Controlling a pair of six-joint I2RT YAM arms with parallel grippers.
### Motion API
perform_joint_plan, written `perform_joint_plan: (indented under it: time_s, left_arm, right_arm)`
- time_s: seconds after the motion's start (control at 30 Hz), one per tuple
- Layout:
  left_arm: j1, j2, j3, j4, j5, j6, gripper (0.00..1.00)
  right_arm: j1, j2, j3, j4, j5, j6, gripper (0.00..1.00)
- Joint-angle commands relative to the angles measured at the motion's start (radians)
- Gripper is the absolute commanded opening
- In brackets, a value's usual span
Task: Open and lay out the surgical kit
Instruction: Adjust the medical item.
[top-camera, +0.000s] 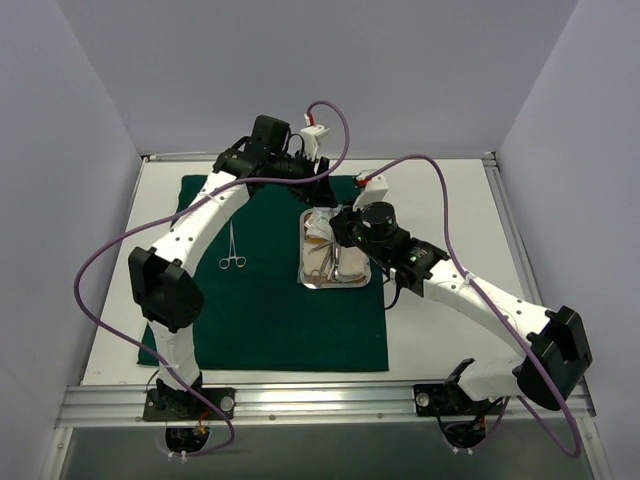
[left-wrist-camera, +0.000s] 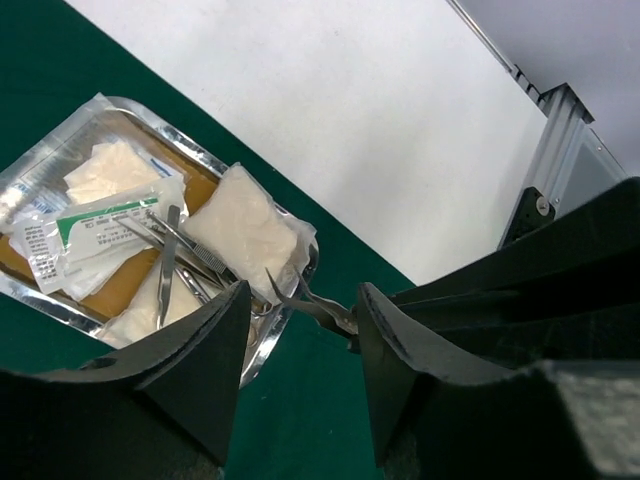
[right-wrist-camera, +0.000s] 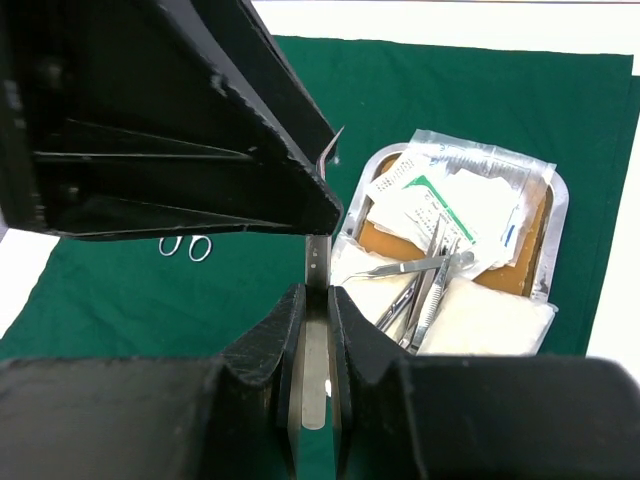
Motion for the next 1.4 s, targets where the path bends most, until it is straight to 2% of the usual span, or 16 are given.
perform_joint_plan:
  time_s: [0.0, 0.23, 0.27, 0.37, 0.5, 0.63, 0.73, 0.83, 0.9, 0.93, 1.07, 1.13, 1.2, 1.23, 1.3, 1.37]
  left_arm:
    - [-0.002, 0.008, -0.006, 0.035, -0.033, -0.010, 0.54]
    - [-0.006, 0.010, -0.008, 0.038, 0.006, -0.021, 0.34]
    - [-0.006, 0.008, -0.009, 0.035, 0.015, -0.025, 0.27]
    - [-0.006, 0.002, -0.017, 0.048, 0.044, -0.040, 0.14]
    - [-0.004, 0.001, -0.025, 0.051, 0.087, -0.057, 0.03]
    - [-0.001, -0.004, -0.038, 0.048, 0.078, -0.039, 0.02]
    - [0.005, -0.010, -0.054, 0.048, 0.053, -0.007, 0.02]
    - [0.008, -0.021, -0.066, 0.048, 0.038, 0.041, 0.02]
    - [0.010, -0.030, -0.072, 0.051, 0.041, 0.071, 0.02]
    - [0.011, -0.034, -0.077, 0.051, 0.058, 0.072, 0.02]
    - [0.030, -0.050, -0.084, 0.041, 0.160, 0.143, 0.02]
    - [0.037, -0.071, -0.086, 0.022, 0.205, 0.179, 0.02]
    - [0.037, -0.106, -0.090, -0.013, 0.216, 0.248, 0.02]
    - [0.039, -0.120, -0.095, -0.033, 0.217, 0.271, 0.02]
    - [0.040, -0.165, -0.110, -0.053, 0.233, 0.332, 0.02]
    - [0.042, -0.185, -0.110, -0.094, 0.268, 0.371, 0.02]
  right_arm:
    - [0.006, -0.009, 0.041, 0.054, -0.010, 0.001, 0.00]
    - [0.006, -0.002, 0.042, 0.066, -0.009, 0.001, 0.00]
    - [0.006, 0.000, 0.044, 0.066, -0.009, 0.001, 0.00]
    - [0.006, 0.004, 0.041, 0.069, -0.017, -0.002, 0.00]
    - [0.006, 0.009, 0.021, 0.095, -0.032, -0.005, 0.00]
    - [0.003, -0.002, -0.004, 0.106, -0.041, -0.015, 0.00]
    - [-0.001, -0.031, -0.007, 0.086, -0.052, -0.034, 0.09]
    - [-0.018, -0.078, -0.022, 0.068, -0.093, -0.067, 0.34]
    - [-0.055, -0.112, -0.031, 0.060, -0.194, -0.096, 0.43]
    - [-0.076, -0.124, -0.048, 0.057, -0.239, -0.107, 0.52]
    - [-0.188, -0.150, -0.076, 0.048, -0.470, -0.154, 0.66]
    - [-0.210, -0.149, -0.080, 0.054, -0.573, -0.203, 0.67]
    - [-0.216, -0.149, -0.099, 0.115, -0.685, -0.222, 0.79]
    - [-0.220, -0.146, -0.105, 0.143, -0.723, -0.222, 0.80]
    - [-0.219, -0.118, -0.108, 0.225, -0.783, -0.213, 0.77]
    - [-0.216, -0.088, -0.108, 0.304, -0.846, -0.199, 0.66]
